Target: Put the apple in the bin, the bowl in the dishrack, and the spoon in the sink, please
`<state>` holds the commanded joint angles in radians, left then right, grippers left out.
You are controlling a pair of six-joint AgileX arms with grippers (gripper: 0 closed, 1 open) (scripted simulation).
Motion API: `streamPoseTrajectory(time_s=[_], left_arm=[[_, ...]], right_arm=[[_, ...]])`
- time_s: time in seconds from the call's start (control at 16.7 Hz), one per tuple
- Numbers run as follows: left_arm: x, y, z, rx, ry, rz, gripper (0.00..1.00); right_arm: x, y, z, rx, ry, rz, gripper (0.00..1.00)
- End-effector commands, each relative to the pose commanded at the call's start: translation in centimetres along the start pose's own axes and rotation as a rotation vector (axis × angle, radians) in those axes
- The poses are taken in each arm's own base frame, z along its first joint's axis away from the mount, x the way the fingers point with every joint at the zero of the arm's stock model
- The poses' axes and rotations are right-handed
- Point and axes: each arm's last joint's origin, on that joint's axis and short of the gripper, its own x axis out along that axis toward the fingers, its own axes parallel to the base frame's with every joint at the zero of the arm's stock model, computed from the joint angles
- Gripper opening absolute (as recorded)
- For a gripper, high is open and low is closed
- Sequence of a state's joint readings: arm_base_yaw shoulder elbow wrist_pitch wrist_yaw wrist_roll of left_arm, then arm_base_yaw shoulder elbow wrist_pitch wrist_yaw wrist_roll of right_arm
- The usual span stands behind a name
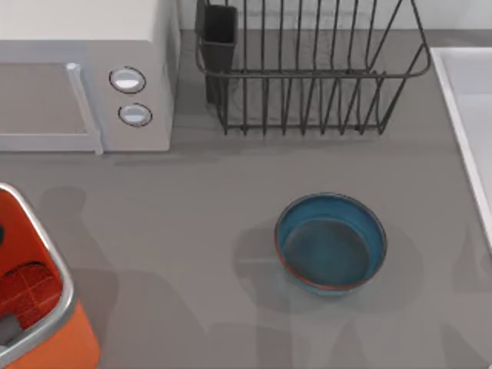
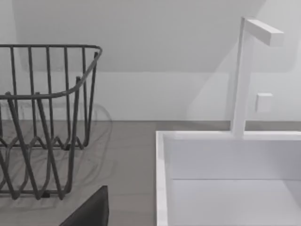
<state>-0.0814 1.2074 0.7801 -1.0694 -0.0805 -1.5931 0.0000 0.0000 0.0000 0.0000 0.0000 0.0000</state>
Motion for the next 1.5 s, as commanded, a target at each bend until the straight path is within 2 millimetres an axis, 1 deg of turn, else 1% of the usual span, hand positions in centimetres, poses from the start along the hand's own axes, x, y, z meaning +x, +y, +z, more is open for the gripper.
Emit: streamPoseTrajectory(time_s=[0.72,0.78,1.32,1.5], left_arm=[[0.00,0.00,0.00,0.000,0.000,0.000,0.98],[0.00,0.00,0.00,0.000,0.000,0.000,1.00],[-0.22,-0.04,-0.06,0.002,-0.001,-0.010,1.00],[-0.40,0.50,-0.04,0.050,0.004,-0.086,1.00]], right_arm=[[0.00,0.00,0.00,0.000,0.000,0.000,1.00],[0.00,0.00,0.00,0.000,0.000,0.000,1.00],[0.00,0.00,0.00,0.000,0.000,0.000,1.00],[0.00,0.00,0.00,0.000,0.000,0.000,1.00]])
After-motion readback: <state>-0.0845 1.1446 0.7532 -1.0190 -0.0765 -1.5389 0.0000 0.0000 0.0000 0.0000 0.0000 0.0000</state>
